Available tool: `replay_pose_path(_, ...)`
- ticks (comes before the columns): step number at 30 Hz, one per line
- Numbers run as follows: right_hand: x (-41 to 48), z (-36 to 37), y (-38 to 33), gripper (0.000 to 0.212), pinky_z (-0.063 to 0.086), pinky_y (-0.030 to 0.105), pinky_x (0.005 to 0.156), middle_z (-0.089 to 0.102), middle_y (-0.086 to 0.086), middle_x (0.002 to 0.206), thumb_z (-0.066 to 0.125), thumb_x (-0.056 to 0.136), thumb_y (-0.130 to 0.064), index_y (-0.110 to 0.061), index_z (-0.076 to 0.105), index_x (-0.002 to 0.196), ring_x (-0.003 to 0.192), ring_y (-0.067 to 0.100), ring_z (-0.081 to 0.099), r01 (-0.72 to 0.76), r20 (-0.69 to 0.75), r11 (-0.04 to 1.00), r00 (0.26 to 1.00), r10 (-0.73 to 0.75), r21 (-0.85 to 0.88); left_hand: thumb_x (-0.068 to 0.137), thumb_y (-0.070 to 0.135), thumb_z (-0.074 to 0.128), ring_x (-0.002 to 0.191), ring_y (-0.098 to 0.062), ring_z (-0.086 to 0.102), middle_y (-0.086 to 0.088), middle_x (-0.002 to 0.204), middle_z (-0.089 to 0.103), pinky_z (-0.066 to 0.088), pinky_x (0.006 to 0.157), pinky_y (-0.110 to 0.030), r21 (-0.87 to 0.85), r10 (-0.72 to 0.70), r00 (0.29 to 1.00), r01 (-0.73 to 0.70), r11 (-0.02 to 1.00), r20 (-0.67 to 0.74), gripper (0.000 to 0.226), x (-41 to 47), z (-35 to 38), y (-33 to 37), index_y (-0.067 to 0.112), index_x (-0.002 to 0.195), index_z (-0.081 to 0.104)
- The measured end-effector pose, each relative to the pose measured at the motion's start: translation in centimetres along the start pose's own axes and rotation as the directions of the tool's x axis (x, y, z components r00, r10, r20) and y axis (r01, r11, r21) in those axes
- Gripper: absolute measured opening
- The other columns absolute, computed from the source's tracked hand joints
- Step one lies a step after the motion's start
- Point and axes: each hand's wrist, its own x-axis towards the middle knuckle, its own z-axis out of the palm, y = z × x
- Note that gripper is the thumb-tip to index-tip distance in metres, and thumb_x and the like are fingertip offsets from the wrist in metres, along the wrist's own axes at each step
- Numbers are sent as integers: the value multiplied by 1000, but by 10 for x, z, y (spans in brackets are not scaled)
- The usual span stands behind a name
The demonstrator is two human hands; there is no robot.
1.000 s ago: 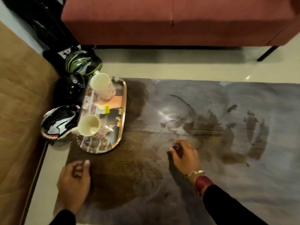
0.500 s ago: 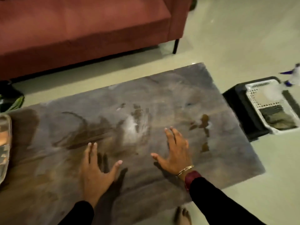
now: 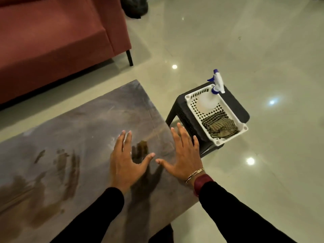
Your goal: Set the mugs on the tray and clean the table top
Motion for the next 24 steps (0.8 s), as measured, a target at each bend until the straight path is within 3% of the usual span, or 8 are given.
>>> replay_pose_path(7, 28, -20, 102, 97, 31, 58, 117, 24, 6, 168, 59, 82, -73, -18, 33, 157, 151, 27, 29, -183, -60, 981, 981, 187, 62, 78, 83, 64, 153, -26, 39, -8, 167, 39, 45, 119, -51, -121, 168, 982, -157, 980, 86, 111, 82, 57, 99, 17, 162, 33)
replay_pose_path(13, 58, -24, 189, 81, 30, 51, 122, 34, 12, 162, 73, 85, -43, -15, 39, 153, 149, 33, 32, -393, 28, 914, 919, 392, 100, 76, 80, 69, 152, -14, 36, 0, 164, 36, 35, 119, -27, -278, 209, 970, -169, 946, 121, 110, 136, 116, 167, 25, 161, 28)
replay_pose_path(16, 77, -29, 219, 86, 32, 54, 120, 34, 10, 161, 75, 76, -44, -21, 40, 151, 148, 34, 32, -369, 148, 929, 921, 361, 30, 70, 79, 77, 144, -5, 38, 7, 157, 38, 35, 112, -16, -361, 166, 972, -97, 927, 166, 112, 157, 145, 194, 31, 159, 28)
replay_pose_path(18, 91, -29, 232, 90, 34, 54, 119, 35, 9, 160, 74, 71, -52, -26, 40, 151, 147, 33, 33, -297, 229, 953, 926, 301, -52, 65, 81, 79, 140, 3, 33, 11, 157, 36, 35, 111, -18, -377, 128, 971, -43, 925, 204, 117, 175, 164, 210, 35, 158, 24)
replay_pose_path(20, 99, -27, 242, 90, 35, 52, 117, 37, 9, 156, 70, 70, -60, -29, 41, 151, 145, 34, 35, -214, 283, 972, 931, 232, -95, 61, 81, 81, 132, 12, 29, 16, 157, 34, 28, 104, -10, -403, 110, 968, -9, 915, 228, 120, 190, 179, 226, 39, 157, 23)
replay_pose_path(22, 104, -25, 253, 90, 37, 51, 115, 37, 12, 152, 66, 70, -64, -29, 46, 149, 142, 36, 37, -141, 294, 986, 942, 161, -87, 61, 74, 86, 132, 11, 38, 21, 153, 37, 27, 97, -2, -461, 73, 970, 43, 886, 231, 117, 201, 194, 239, 42, 155, 26)
replay_pose_path(24, 108, -24, 263, 90, 39, 51, 114, 35, 13, 154, 63, 70, -69, -29, 47, 150, 142, 37, 35, -74, 298, 993, 949, 100, -95, 66, 62, 90, 125, 16, 49, 33, 140, 43, 36, 89, 4, -512, 46, 974, 77, 855, 224, 107, 210, 207, 248, 42, 152, 31)
